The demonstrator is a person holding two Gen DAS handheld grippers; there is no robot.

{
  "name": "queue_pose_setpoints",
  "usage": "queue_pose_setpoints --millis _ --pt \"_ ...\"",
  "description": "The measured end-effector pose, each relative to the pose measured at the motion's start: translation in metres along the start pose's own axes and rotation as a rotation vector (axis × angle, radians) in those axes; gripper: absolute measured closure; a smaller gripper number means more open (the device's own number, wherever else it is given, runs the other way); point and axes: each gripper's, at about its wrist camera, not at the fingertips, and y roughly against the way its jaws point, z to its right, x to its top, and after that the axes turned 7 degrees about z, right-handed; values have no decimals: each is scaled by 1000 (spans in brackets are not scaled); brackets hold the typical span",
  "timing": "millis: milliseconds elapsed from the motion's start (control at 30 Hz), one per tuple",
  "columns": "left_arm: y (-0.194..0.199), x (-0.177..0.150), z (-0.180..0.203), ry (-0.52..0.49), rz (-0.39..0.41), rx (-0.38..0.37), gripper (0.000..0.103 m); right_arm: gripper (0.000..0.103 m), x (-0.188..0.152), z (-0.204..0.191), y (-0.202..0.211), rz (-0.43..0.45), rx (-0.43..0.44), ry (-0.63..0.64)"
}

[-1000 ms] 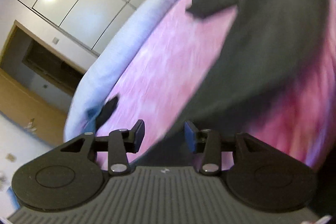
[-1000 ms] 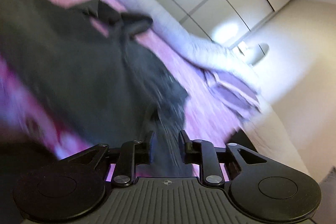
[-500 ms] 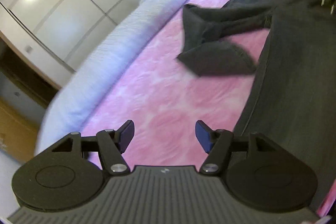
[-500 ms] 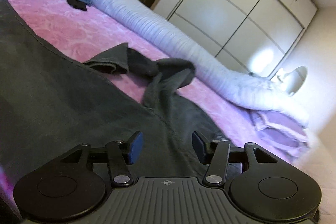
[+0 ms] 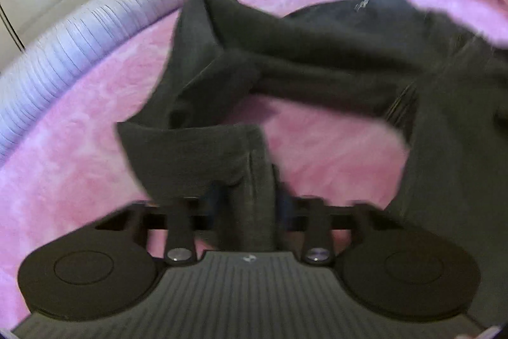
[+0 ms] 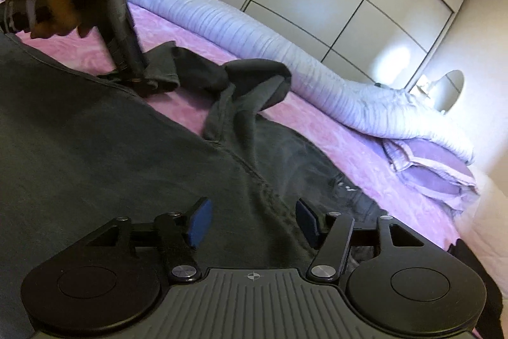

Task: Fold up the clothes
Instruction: 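Grasp the jeans leg hem with the left gripper while the right gripper grasps the other leg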

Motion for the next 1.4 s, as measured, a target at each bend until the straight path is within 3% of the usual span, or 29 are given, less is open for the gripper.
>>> queue_pose_setpoints --millis 100,333,533,833,1100,1367,1400 --pt "34 -16 -47 27 36 114 93 41 -2 7 -1 0 -12 -18" --pt "115 -46 -210 140 61 452 95 40 10 6 11 28 -8 -17" --pt "139 -65 -282 143 52 576 95 39 26 -5 7 30 29 11" --pt "153 -64 -322 141 31 505 93 39 52 -20 -8 42 99 56" --pt "83 -114 -333 173 -100 473 93 39 71 -28 -55 33 195 67" --pt "66 -147 -337 226 -120 442 93 39 92 -60 -135 -65 350 278" --pt "70 -146 -337 228 -114 438 93 45 91 -64 -145 -95 374 313"
